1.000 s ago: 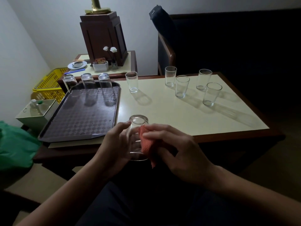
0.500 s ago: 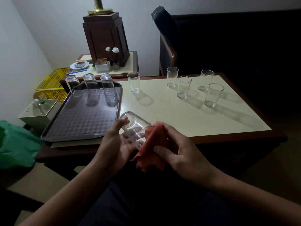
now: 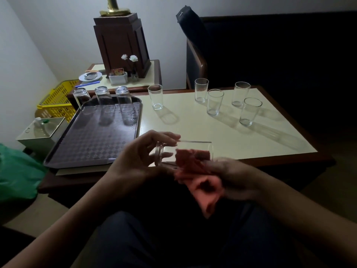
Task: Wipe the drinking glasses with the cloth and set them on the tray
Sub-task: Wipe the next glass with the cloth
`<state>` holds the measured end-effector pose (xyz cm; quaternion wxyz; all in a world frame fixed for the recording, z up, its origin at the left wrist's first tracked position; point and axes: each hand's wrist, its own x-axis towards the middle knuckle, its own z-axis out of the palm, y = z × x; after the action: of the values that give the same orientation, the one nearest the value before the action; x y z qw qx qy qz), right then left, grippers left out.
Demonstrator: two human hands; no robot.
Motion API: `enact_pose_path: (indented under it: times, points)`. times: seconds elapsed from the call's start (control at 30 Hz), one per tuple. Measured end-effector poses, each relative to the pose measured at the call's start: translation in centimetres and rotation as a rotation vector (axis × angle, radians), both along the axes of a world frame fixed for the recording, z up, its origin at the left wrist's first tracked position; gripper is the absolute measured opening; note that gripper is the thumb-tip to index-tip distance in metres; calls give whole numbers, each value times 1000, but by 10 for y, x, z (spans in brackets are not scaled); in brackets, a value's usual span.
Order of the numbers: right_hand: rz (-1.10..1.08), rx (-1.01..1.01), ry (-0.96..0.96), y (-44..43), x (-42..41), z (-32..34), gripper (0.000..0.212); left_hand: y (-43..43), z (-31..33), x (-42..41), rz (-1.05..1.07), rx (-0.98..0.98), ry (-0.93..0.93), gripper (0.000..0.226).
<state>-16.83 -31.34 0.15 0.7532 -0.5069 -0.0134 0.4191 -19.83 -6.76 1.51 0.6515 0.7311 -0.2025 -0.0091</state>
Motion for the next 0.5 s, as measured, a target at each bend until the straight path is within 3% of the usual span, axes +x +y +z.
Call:
enact_pose_path:
  times: [0.1, 0.2, 0.27, 0.37, 0.5]
  points:
    - [84, 135, 215, -5, -1, 8, 55, 4, -5, 1, 71, 75, -54, 56]
    - [-31, -11, 38, -5, 5, 12, 33, 1, -3, 0, 128, 38, 29, 59]
    - [-149, -138, -257, -2, 7, 9, 31, -3, -3, 1, 151, 21, 125, 51]
    - [-235, -416, -916, -8, 7, 2, 32, -14, -6, 2, 109, -2, 319, 40]
    - [-198, -351, -1484, -12, 6, 5, 30, -26, -11, 6, 77, -170, 763, 47]
